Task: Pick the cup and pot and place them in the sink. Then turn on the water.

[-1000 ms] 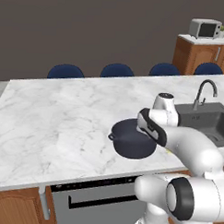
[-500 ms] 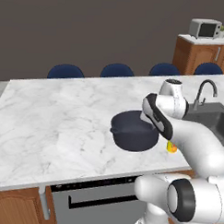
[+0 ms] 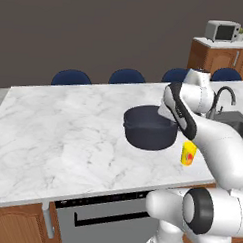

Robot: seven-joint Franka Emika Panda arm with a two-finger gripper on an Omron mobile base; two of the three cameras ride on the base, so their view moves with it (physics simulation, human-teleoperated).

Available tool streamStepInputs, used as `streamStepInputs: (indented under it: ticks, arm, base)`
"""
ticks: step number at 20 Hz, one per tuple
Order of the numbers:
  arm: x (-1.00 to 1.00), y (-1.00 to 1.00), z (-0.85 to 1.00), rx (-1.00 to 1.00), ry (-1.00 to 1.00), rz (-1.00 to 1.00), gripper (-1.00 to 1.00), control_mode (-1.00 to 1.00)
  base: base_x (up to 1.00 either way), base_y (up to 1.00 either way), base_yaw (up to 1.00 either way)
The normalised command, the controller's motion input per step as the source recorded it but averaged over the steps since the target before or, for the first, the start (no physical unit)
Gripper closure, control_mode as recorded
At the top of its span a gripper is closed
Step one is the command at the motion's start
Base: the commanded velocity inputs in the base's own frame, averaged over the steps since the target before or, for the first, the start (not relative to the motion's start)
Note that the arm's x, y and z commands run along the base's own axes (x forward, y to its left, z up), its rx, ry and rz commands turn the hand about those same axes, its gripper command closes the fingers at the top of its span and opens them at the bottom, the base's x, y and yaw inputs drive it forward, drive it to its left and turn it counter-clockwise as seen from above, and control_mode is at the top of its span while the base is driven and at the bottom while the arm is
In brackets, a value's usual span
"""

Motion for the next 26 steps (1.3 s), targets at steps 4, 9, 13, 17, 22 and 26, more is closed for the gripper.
streamStepInputs:
  ticks: [4,9,13,17,22,26]
  arm:
    - [0.0,-0.17,0.6,0.0,-0.05,0.0,1.0,-1.0]
    - [0.0,-0.27,0.44,0.0,-0.07,0.0,1.0,-1.0]
    - [-0.04,-0.32,0.28,0.0,-0.08,0.0,1.0,-1.0]
    - [-0.1,-0.4,0.3,0.0,0.0,0.0,1.0,-1.0]
    - [-0.21,-0.31,0.15,0.0,0.0,0.0,1.0,-1.0]
    - [-0.33,-0.15,0.13,0.0,0.0,0.0,1.0,-1.0]
  base:
    - [0.0,0.0,0.0]
    - [0.0,0.0,0.0]
    - [0.0,0.0,0.0]
    - [0.0,0.0,0.0]
    - [0.0,0.0,0.0]
    - [0.0,0.0,0.0]
